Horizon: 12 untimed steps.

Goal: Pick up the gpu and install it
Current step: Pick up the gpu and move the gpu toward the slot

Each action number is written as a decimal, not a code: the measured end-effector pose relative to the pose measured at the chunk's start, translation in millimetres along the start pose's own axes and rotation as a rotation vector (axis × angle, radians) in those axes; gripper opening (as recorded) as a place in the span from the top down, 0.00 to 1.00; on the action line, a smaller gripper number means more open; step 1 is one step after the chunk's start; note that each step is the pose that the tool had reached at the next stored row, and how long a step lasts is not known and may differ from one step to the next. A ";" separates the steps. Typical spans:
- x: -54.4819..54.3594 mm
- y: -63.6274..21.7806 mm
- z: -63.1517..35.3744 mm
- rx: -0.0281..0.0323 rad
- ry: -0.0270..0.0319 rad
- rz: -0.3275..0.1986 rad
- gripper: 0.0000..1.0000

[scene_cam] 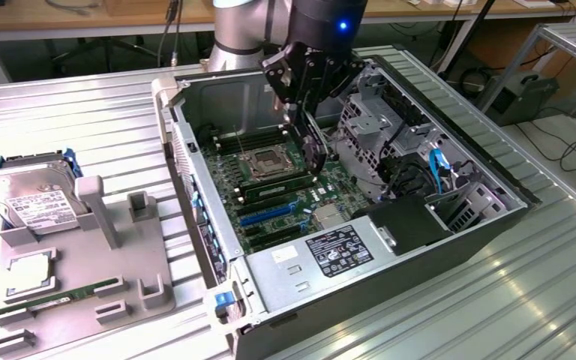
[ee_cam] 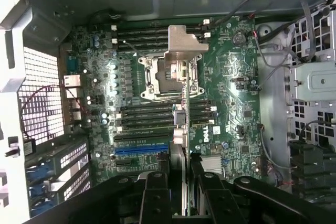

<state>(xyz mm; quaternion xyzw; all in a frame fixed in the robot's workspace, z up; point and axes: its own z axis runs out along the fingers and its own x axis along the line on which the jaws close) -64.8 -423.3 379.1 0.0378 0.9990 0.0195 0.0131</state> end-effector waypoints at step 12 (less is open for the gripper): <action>-8.7 2.1 3.2 0.0000 0.0000 0.000 0.74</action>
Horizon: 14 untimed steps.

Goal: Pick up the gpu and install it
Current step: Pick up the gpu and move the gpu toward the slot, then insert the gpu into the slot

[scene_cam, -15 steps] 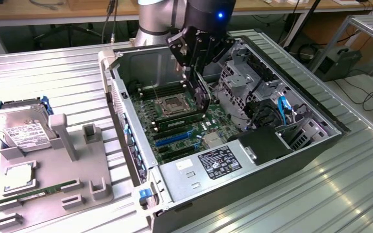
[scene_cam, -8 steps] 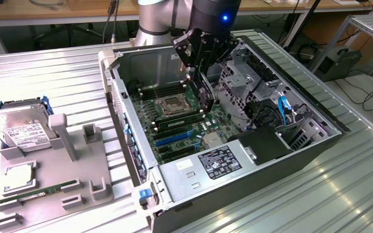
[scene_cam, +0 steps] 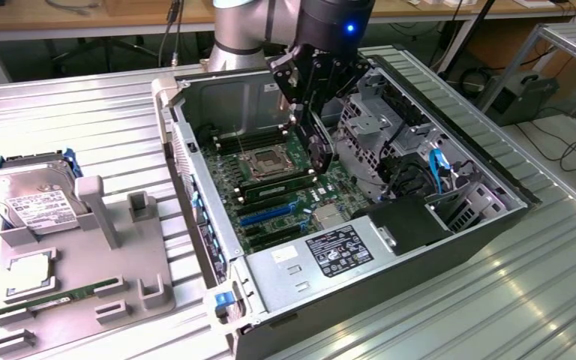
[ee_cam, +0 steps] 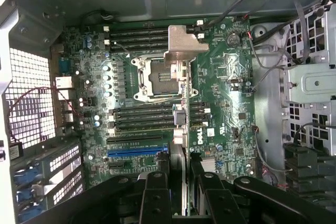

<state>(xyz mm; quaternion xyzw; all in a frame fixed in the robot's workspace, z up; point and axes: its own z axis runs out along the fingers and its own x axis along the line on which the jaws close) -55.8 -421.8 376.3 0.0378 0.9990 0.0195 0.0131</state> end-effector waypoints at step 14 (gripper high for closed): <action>0.0 0.0 0.0 -0.0005 0.0006 -0.016 0.74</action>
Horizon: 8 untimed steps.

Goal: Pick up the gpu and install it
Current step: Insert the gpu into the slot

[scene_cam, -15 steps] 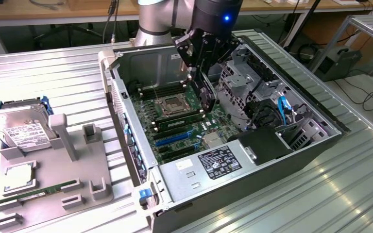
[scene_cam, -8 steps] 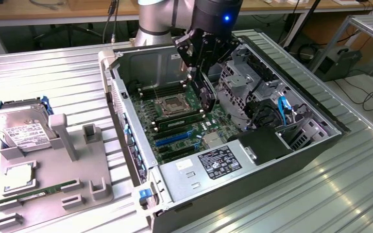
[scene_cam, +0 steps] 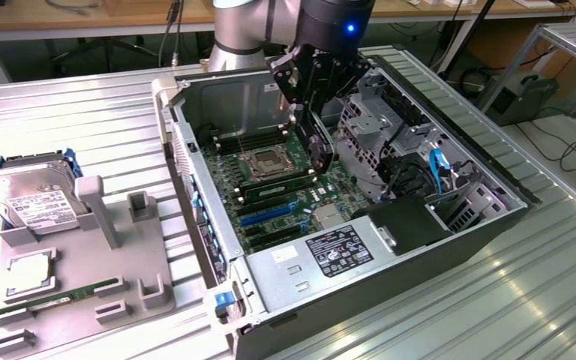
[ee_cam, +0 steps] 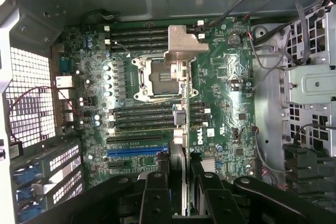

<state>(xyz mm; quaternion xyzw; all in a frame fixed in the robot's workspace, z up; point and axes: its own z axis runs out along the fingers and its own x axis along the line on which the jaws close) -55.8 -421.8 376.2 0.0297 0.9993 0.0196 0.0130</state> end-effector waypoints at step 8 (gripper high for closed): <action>0.0 0.0 0.0 -0.0021 0.0035 -0.086 0.74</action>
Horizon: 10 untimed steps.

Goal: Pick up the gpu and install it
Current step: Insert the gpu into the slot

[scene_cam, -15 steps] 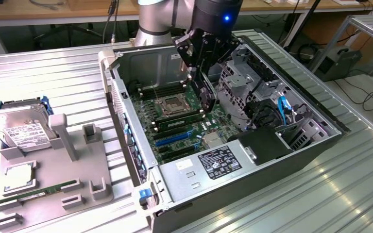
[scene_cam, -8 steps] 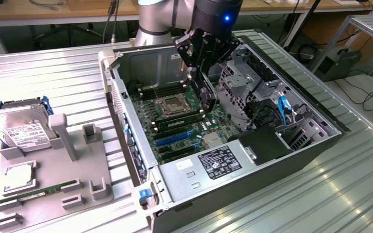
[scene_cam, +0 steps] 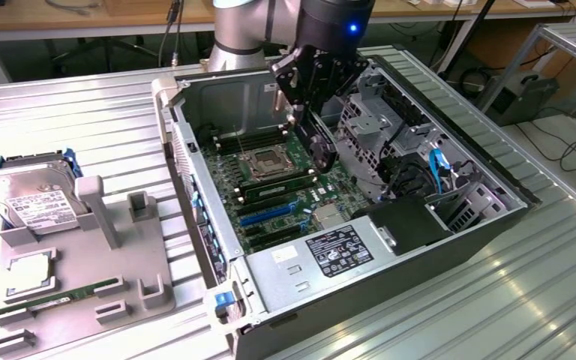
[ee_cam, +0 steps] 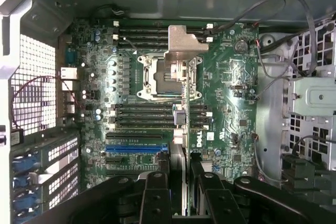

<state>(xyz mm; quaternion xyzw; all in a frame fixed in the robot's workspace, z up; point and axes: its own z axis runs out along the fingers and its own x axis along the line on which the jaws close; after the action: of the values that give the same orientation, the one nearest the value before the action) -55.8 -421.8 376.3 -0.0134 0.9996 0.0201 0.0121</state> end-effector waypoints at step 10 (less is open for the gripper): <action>0.0 0.0 0.0 -0.0030 0.0049 -0.122 0.74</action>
<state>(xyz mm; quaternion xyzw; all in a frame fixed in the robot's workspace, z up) -55.8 -421.8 376.3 -0.0745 0.9969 0.0208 0.0108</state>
